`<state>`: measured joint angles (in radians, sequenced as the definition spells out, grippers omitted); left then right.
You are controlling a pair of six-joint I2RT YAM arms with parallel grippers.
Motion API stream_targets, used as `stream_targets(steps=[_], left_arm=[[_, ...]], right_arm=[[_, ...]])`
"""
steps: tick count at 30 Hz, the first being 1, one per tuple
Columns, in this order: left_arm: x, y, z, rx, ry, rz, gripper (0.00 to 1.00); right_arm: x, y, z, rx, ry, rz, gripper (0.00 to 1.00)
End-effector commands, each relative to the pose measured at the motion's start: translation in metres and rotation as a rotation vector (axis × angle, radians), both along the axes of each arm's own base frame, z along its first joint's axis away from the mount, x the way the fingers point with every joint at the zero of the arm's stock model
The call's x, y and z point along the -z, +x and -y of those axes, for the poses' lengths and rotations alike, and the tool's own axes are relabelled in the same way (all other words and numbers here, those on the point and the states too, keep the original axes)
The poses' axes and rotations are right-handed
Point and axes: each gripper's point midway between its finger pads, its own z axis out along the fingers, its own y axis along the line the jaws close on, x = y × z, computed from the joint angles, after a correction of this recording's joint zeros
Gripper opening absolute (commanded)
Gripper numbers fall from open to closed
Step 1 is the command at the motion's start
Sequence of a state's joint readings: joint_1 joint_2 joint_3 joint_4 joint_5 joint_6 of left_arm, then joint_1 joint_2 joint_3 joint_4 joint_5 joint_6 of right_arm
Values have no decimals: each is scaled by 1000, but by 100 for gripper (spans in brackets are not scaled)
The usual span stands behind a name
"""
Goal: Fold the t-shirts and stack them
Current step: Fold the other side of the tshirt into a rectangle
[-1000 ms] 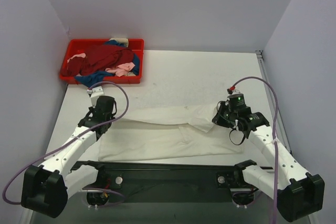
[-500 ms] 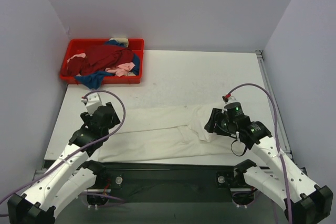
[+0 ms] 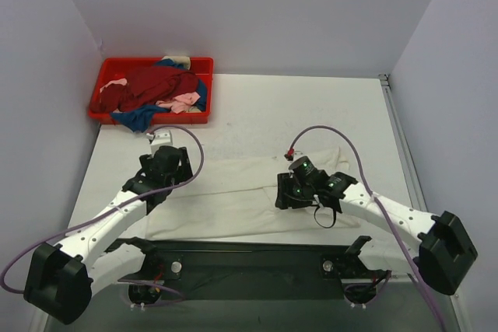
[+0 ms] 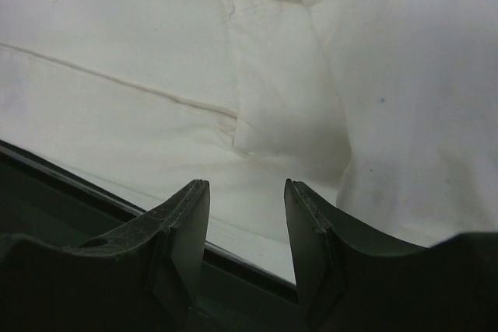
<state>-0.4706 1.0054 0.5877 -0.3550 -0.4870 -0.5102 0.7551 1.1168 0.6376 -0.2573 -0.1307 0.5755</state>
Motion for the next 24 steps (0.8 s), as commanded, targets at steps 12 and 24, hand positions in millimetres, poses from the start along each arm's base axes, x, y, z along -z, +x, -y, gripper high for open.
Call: stream_targets(steps=[12, 24], left_arm=[[-19, 24, -9, 17, -115, 111, 93], [-4, 26, -11, 10, -123, 70, 94]], right_arm=[[31, 37, 25, 151, -230, -16, 43], [39, 40, 54, 215, -338, -21, 42]])
